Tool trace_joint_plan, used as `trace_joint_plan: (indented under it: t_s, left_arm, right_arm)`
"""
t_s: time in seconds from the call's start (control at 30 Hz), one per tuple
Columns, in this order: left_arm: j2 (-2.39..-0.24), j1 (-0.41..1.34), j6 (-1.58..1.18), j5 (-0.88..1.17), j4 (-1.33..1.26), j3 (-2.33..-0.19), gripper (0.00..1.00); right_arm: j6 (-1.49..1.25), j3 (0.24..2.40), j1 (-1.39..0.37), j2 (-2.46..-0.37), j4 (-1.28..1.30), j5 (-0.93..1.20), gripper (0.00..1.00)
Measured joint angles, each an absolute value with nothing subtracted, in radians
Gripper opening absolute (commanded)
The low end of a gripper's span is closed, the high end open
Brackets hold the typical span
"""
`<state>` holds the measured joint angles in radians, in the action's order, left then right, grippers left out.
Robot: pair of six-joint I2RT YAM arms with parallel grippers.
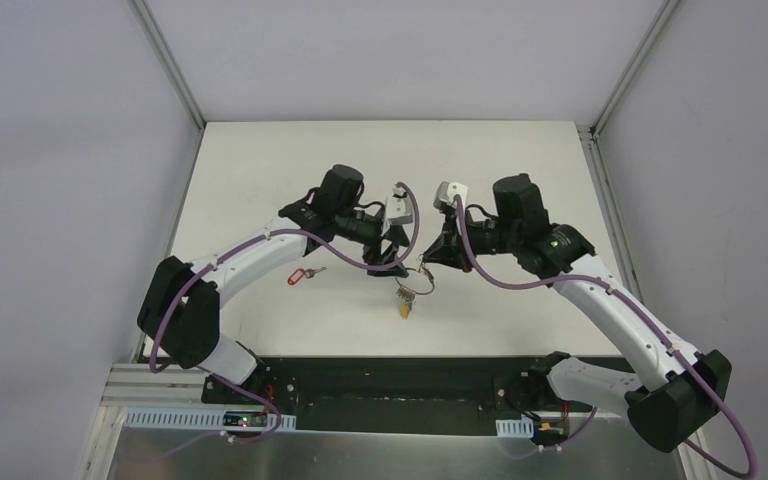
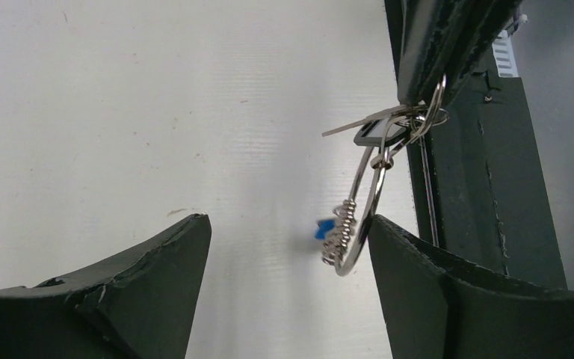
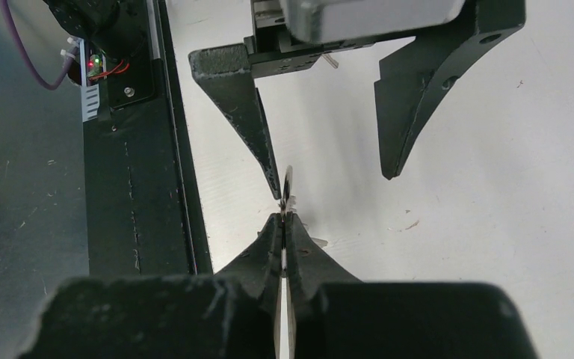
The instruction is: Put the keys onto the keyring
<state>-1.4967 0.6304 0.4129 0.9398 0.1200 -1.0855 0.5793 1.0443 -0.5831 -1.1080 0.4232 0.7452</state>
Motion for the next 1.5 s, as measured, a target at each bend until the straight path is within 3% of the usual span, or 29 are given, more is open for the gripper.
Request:
trace_joint_plan:
  t_s: [0.2, 0.43, 0.5, 0.57, 0.67, 0.7, 0.87, 1.07, 1.17, 1.3, 1.43, 1.5]
  left_arm:
    - [-1.522, 0.652, 0.458, 0.969, 0.147, -1.086, 0.56]
    - [-1.574, 0.675, 0.435, 0.995, 0.130, -1.087, 0.54]
    - [-1.584, 0.675, 0.423, 0.996, 0.122, -1.090, 0.49]
    - [-1.588, 0.675, 0.403, 0.997, 0.107, -1.092, 0.41]
    - [-1.588, 0.675, 0.383, 1.011, 0.092, -1.092, 0.07]
    - [-1.588, 0.675, 0.377, 1.017, 0.088, -1.092, 0.00]
    - [-1.588, 0.675, 0.408, 1.028, 0.151, -1.107, 0.00]
    - [-1.576, 0.675, 0.471, 0.918, 0.433, -1.221, 0.00]
    - [-1.576, 0.675, 0.474, 0.831, 0.561, -1.308, 0.00]
    - [-1.565, 0.675, 0.479, 0.748, 0.666, -1.375, 0.00]
    - [-1.541, 0.674, 0.479, 0.701, 0.723, -1.375, 0.00]
    - [-1.522, 0.674, 0.476, 0.688, 0.724, -1.371, 0.00]
  right_arm:
    - [0.569, 1.044, -0.571, -1.108, 0.423, 0.750, 0.00]
    - [0.558, 1.044, -0.556, -1.108, 0.422, 0.750, 0.00]
    - [0.556, 1.044, -0.553, -1.108, 0.419, 0.750, 0.00]
    - [0.553, 1.044, -0.548, -1.108, 0.415, 0.751, 0.00]
    - [0.550, 1.044, -0.540, -1.108, 0.414, 0.751, 0.00]
    - [0.549, 1.044, -0.536, -1.108, 0.412, 0.751, 0.00]
    - [0.540, 1.029, -0.514, -1.105, 0.395, 0.741, 0.00]
    - [0.570, 0.986, -0.506, -1.093, 0.394, 0.667, 0.00]
    - [0.592, 0.952, -0.506, -1.092, 0.397, 0.624, 0.05]
    - [0.606, 0.912, -0.507, -1.095, 0.395, 0.595, 0.19]
    - [0.605, 0.893, -0.502, -1.096, 0.401, 0.588, 0.45]
    - [0.599, 0.891, -0.501, -1.093, 0.400, 0.591, 0.52]
